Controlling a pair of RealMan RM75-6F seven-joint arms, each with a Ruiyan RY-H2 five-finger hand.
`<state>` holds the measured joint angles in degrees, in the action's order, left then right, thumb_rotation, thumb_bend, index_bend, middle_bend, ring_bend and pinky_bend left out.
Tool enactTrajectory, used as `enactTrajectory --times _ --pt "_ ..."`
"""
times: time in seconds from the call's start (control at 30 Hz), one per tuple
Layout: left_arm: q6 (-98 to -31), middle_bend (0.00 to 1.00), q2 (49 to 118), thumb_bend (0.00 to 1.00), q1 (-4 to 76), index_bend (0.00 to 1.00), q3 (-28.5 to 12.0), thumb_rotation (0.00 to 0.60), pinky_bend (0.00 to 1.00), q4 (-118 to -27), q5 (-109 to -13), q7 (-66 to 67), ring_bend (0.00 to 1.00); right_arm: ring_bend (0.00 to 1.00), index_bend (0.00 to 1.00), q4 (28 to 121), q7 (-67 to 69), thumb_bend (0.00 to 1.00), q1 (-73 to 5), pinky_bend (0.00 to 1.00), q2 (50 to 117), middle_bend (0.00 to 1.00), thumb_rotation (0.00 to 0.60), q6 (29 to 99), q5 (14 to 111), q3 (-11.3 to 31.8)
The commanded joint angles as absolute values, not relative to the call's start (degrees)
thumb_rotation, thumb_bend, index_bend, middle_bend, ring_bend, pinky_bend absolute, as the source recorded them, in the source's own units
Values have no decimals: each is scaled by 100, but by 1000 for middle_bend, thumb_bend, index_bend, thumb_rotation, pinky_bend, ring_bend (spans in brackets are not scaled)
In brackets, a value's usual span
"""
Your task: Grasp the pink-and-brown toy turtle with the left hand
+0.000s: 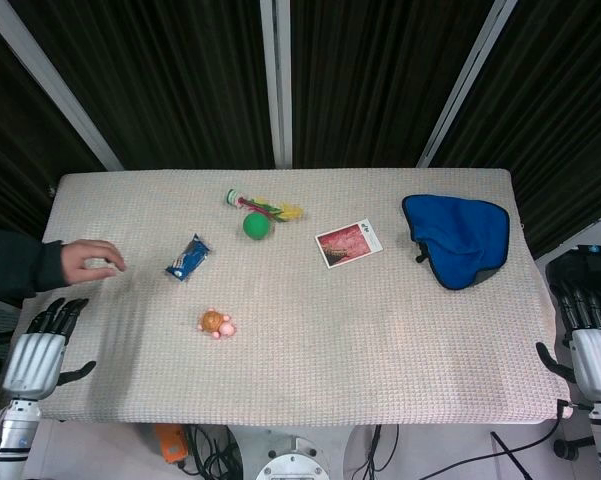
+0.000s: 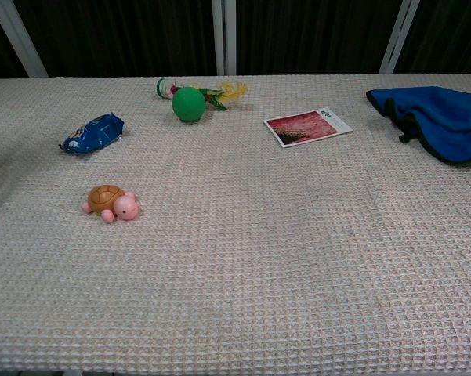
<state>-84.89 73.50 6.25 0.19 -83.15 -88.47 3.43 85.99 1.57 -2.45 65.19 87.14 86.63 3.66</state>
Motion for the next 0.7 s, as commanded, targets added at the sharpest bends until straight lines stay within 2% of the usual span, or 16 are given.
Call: enactTrajectory --times 0.03,0.47,0.7 --pt "-8487 121 7347 89 625 99 16 600 203 -8322 -8848 347 52 0 0 8596 156 216 -250 0 6520 0 600 8705 8670 362" --pt "-8375 122 7322 89 726 99 42 600 203 -8480 -8990 477 52 0 0 8588 208 215 -214 0 6491 0 600 8770 8699 353" --pt "-7900 135 7410 92 1208 100 -56 600 207 -8859 -9237 687 52 0 0 8591 211 215 -214 0 6459 0 600 8755 8709 344"
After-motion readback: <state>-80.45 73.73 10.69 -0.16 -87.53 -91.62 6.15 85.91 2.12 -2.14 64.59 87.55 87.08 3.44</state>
